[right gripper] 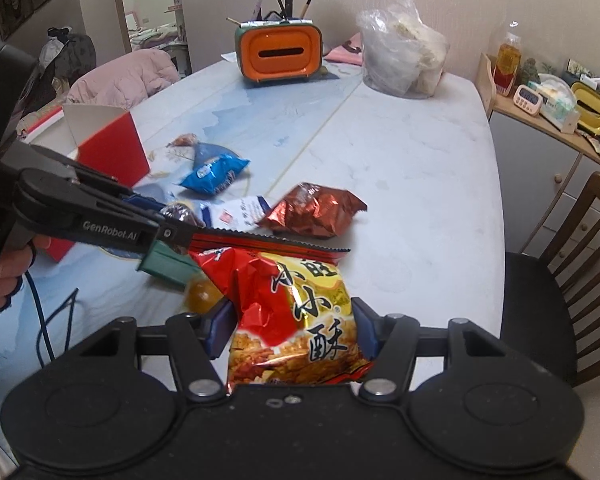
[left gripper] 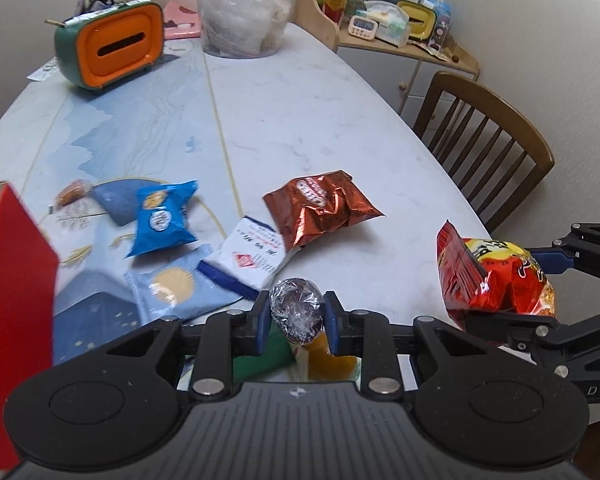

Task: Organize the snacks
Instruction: 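Carry the chip bag and foil ball into the white box and release both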

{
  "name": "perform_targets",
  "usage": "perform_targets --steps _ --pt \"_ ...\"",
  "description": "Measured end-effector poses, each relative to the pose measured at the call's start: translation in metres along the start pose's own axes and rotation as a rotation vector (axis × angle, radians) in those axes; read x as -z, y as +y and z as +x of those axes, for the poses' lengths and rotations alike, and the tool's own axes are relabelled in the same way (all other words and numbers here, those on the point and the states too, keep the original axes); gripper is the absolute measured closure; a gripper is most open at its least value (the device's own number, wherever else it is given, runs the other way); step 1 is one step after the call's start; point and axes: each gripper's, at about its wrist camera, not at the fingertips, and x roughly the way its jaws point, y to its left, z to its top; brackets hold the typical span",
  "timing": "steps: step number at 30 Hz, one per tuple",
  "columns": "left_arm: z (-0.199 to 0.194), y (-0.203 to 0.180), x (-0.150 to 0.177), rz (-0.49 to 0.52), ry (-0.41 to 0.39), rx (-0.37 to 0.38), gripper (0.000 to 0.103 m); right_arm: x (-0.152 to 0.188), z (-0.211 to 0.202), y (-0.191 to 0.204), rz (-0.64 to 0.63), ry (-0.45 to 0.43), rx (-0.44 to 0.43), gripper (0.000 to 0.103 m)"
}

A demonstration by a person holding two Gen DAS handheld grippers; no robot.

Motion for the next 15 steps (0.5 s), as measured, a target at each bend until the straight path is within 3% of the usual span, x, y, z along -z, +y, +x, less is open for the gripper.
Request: perform_targets --steps 15 --pt "-0.094 0.073 0.021 -0.1 -0.058 -0.041 0.076 -0.039 -0.028 0.094 -0.018 -0.066 -0.005 0.044"
